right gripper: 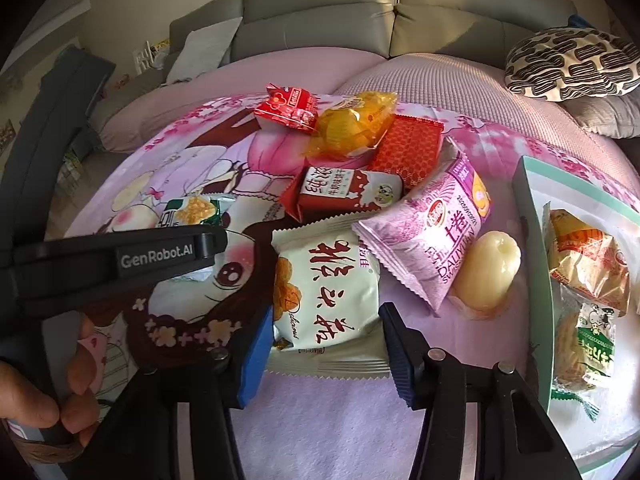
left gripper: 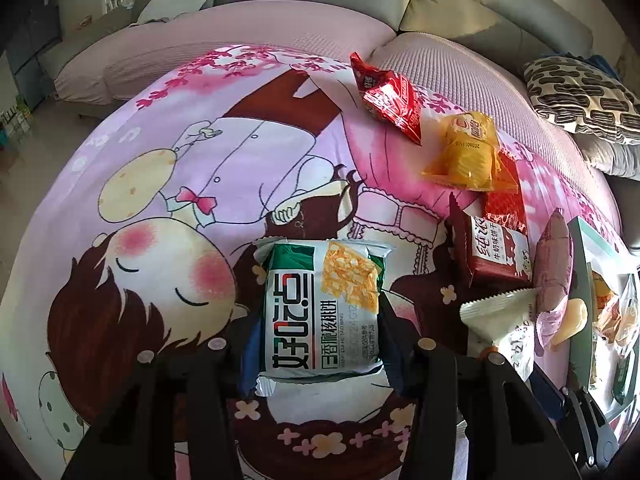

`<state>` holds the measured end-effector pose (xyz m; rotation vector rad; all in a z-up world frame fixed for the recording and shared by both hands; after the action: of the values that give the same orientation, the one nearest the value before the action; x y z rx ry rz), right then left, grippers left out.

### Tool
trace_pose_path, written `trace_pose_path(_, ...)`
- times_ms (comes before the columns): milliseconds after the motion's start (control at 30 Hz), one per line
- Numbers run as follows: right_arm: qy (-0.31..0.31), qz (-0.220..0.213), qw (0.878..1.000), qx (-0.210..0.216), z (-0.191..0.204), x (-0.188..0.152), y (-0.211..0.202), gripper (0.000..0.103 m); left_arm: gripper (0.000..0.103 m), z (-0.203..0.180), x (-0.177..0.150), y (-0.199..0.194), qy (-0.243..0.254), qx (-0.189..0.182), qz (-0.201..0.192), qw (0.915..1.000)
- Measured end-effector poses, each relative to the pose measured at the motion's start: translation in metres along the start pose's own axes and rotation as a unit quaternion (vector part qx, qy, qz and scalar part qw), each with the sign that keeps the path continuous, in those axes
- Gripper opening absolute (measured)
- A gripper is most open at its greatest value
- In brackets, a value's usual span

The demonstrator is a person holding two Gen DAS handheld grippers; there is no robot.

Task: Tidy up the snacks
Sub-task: 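Carry the cracker pack and pastry bag over the white tray with both tools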

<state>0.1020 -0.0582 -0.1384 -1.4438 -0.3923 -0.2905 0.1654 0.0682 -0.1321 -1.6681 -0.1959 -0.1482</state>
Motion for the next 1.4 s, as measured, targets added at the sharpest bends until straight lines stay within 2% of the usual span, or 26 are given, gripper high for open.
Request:
trace_pose_path(600, -0.013, -0.039, 0.998, 0.04, 0.018, 0.007, -0.037, 0.054, 0.052, 0.008, 0.005, -0.042, -0.016, -0.002, -0.048, 0.9987)
trace_pose_path(900, -0.011, -0.045, 0.998, 0.042, 0.018, 0.009, -0.045, 0.054, 0.052, 0.008, 0.006, -0.054, -0.015, -0.003, -0.062, 0.998)
trace_pose_path(1167, 0.012, -0.053, 0.998, 0.033, -0.002, 0.009, -0.054, 0.054, 0.051, -0.005, 0.006, -0.064, -0.003, -0.006, -0.074, 0.9972)
trace_pose_path(1400, 0.054, -0.075, 0.996, 0.012, -0.045, 0.01, -0.077, 0.054, 0.052, -0.038, 0.006, -0.079, 0.027, -0.018, -0.092, 0.9952)
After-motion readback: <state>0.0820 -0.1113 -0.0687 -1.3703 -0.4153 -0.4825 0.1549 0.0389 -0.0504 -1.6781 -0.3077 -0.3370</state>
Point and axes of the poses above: each gripper's, at about its wrist camera, not at the fingertips, and y roughly the way its jaws point, z to its left, x to its top, the point moved 10 cm from there along y, roughly the way its jaws point, and after that the axes turned 15 degrees about z, right-handed, at the moved point
